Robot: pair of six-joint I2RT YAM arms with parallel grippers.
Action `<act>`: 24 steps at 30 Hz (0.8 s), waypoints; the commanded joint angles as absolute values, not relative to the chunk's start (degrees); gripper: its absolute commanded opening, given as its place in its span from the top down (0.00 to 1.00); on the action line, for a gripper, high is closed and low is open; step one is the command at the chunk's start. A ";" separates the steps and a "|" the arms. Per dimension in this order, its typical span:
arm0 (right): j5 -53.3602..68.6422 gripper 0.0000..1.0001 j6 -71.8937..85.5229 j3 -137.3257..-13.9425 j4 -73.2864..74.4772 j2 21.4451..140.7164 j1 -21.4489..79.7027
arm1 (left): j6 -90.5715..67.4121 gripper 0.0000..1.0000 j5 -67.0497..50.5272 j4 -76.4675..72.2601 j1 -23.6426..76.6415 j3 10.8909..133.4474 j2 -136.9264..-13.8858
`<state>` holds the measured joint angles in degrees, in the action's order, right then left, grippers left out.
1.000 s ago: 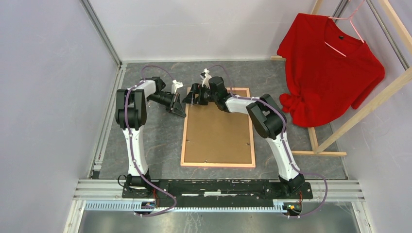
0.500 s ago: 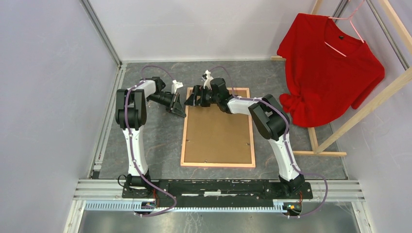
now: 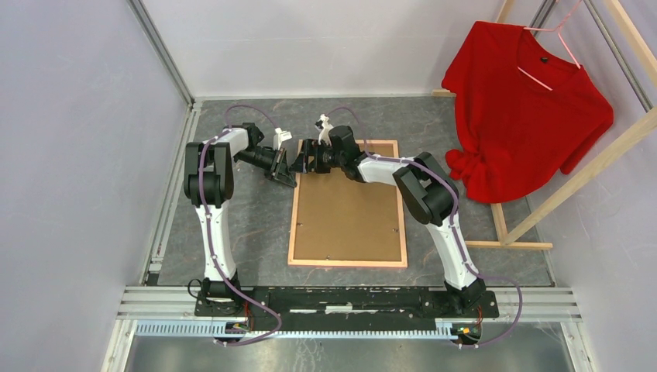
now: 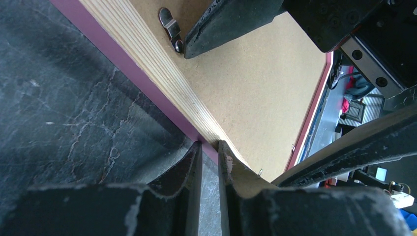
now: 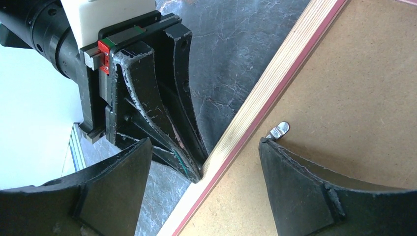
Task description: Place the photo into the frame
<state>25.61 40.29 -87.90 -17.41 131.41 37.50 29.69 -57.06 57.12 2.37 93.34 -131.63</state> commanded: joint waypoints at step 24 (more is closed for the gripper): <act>25.74 0.14 40.76 -87.45 -18.62 133.20 36.01 | 34.19 0.77 -52.47 57.15 2.95 91.28 -131.40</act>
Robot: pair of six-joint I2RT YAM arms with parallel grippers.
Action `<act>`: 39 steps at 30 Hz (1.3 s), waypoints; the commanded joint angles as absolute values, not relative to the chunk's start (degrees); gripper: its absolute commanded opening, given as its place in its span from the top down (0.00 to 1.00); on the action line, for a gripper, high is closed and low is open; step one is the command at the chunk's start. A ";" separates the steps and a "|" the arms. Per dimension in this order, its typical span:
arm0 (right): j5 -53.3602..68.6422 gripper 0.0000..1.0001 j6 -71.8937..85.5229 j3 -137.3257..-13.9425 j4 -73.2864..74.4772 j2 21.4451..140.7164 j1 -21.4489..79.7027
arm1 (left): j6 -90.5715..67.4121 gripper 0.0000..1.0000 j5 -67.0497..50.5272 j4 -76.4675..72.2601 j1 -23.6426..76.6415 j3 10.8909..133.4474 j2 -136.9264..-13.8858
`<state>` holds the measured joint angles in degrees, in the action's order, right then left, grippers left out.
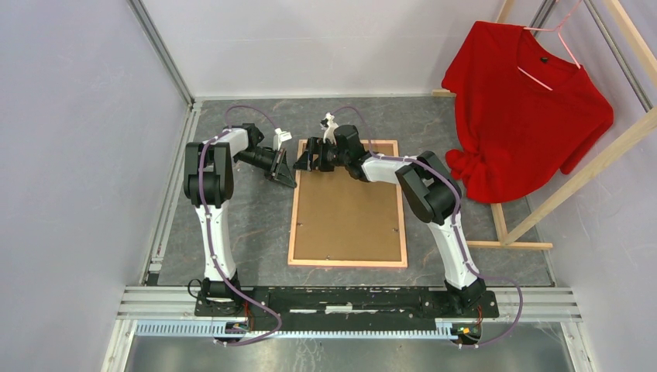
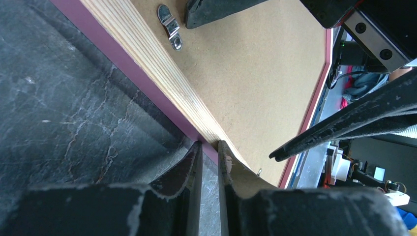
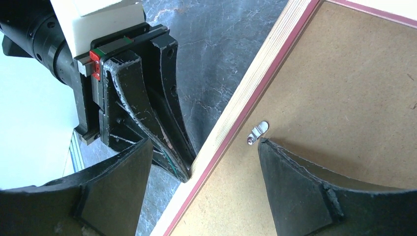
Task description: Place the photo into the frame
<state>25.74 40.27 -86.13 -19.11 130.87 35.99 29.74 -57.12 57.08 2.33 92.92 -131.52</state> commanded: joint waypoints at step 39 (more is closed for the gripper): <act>30.50 0.18 45.05 -92.63 -20.26 137.98 37.62 | 34.10 0.78 -52.03 57.20 2.93 91.68 -131.03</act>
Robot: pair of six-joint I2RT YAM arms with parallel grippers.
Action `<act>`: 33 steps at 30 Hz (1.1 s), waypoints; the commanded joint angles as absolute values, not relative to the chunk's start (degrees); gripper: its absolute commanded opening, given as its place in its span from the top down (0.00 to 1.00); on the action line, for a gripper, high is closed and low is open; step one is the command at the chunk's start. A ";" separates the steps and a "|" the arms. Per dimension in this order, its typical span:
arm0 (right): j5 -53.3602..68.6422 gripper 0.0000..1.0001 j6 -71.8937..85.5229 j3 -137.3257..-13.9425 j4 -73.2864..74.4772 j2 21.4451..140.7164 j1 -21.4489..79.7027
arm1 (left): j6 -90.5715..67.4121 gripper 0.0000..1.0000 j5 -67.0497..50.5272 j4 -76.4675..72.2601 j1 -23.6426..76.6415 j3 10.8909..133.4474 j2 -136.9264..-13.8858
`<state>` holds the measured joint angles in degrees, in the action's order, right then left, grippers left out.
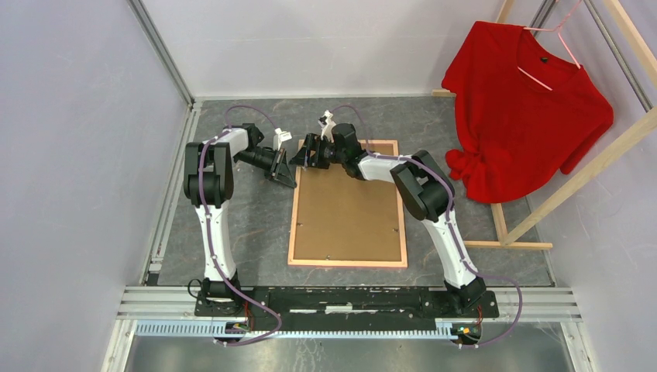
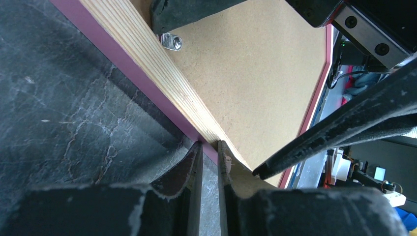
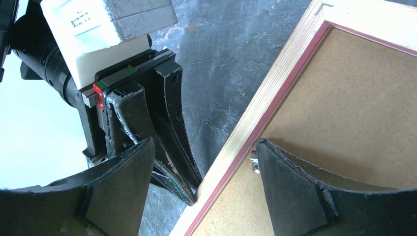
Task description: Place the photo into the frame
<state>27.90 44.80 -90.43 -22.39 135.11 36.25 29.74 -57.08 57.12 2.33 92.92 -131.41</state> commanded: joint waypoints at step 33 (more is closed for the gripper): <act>34.40 0.16 34.31 -100.43 -6.57 138.06 34.06 | 34.07 0.80 -51.47 57.22 2.85 91.41 -130.33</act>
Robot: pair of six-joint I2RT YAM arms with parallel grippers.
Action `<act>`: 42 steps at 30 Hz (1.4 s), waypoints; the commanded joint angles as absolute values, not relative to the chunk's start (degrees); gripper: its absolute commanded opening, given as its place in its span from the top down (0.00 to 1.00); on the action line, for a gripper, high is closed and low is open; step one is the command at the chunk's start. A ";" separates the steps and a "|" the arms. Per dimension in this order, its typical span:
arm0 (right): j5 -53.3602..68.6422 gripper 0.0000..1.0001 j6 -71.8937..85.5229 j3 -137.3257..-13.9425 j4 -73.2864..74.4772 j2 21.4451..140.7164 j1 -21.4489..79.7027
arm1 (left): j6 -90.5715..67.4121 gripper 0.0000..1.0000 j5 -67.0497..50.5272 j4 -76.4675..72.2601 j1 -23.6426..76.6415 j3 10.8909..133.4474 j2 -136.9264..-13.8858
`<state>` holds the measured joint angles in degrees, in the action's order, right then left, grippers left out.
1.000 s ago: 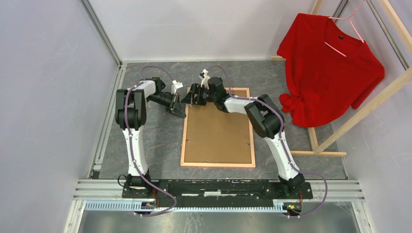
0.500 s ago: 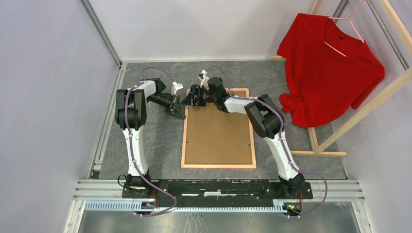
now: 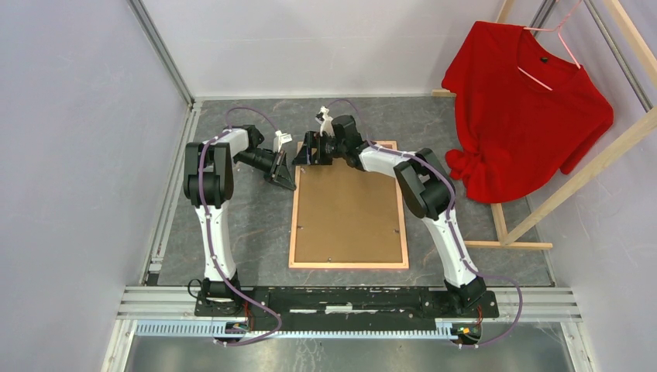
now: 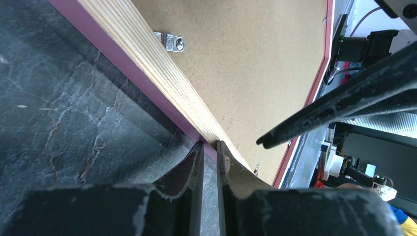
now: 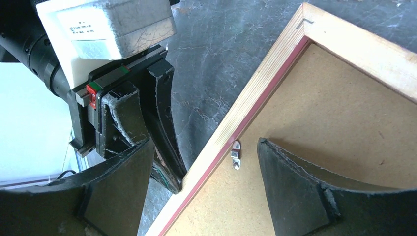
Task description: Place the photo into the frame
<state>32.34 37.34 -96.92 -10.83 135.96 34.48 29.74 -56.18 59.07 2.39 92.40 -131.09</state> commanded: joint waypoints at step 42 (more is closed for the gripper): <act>49.47 0.22 30.74 -103.18 -0.63 140.56 38.06 | 33.88 0.82 -51.15 57.22 2.87 92.10 -130.43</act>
<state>43.16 30.89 -101.97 -5.23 138.93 35.62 29.74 -55.48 60.99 2.61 92.40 -131.07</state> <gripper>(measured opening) 0.788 0.193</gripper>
